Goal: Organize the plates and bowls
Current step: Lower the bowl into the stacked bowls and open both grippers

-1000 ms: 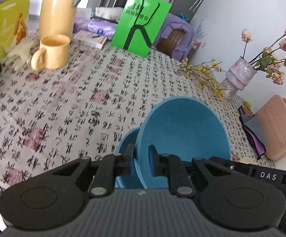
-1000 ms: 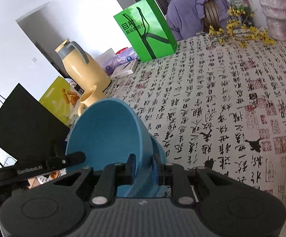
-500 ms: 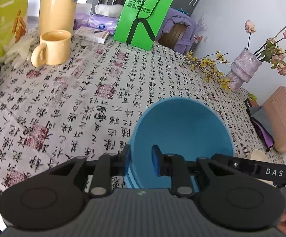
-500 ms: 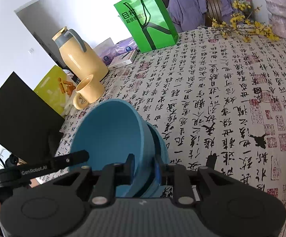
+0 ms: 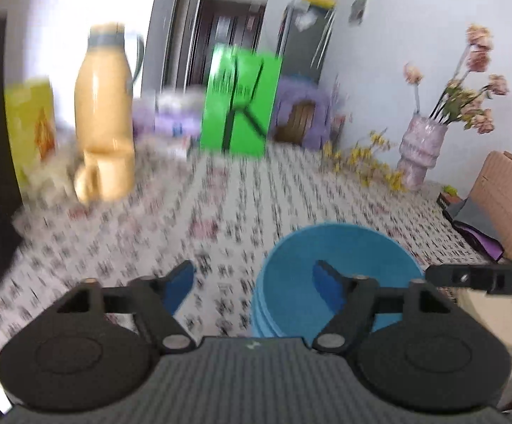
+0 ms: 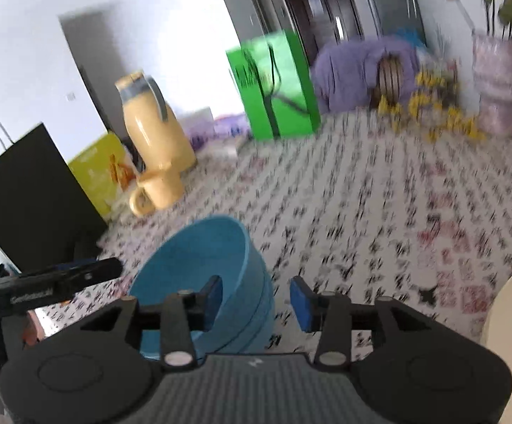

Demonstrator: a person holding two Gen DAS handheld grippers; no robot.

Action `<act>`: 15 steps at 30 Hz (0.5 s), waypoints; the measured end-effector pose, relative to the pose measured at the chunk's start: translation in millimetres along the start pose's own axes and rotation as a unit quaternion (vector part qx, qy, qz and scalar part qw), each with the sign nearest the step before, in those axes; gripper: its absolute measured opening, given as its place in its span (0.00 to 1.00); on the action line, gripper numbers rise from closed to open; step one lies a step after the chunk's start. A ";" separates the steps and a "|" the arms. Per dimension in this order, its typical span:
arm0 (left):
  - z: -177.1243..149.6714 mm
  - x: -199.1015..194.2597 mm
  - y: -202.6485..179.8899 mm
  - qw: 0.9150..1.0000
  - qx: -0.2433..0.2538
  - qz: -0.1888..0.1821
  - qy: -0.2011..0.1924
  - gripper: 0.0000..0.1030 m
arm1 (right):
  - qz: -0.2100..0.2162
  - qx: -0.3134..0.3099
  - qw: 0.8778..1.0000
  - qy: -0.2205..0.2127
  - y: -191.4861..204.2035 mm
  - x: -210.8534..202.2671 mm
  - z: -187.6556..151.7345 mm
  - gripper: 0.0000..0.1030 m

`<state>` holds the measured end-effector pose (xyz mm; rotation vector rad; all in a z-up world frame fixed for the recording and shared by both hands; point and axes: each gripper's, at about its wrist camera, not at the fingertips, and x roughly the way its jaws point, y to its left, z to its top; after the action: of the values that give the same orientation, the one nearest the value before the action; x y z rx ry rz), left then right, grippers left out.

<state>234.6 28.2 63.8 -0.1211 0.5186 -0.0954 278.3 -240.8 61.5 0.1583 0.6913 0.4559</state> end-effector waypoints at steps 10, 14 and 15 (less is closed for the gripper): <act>-50.4 -17.2 -7.1 0.997 0.026 0.024 -0.071 0.94 | -0.081 -0.054 0.987 -0.130 4.8 -29.0 -68.5 0.78; -58.0 -23.3 -13.5 0.995 0.054 0.003 -0.081 0.97 | -0.071 -0.053 0.987 -0.132 3.9 -31.7 -87.1 0.80; -60.3 -27.0 -14.4 0.994 0.059 -0.001 -0.090 0.98 | -0.072 -0.059 0.987 -0.132 6.0 -32.2 -91.1 0.80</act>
<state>180.4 11.7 27.0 -0.0145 0.3324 -0.1160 195.5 -250.9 12.4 0.0547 0.4104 0.3275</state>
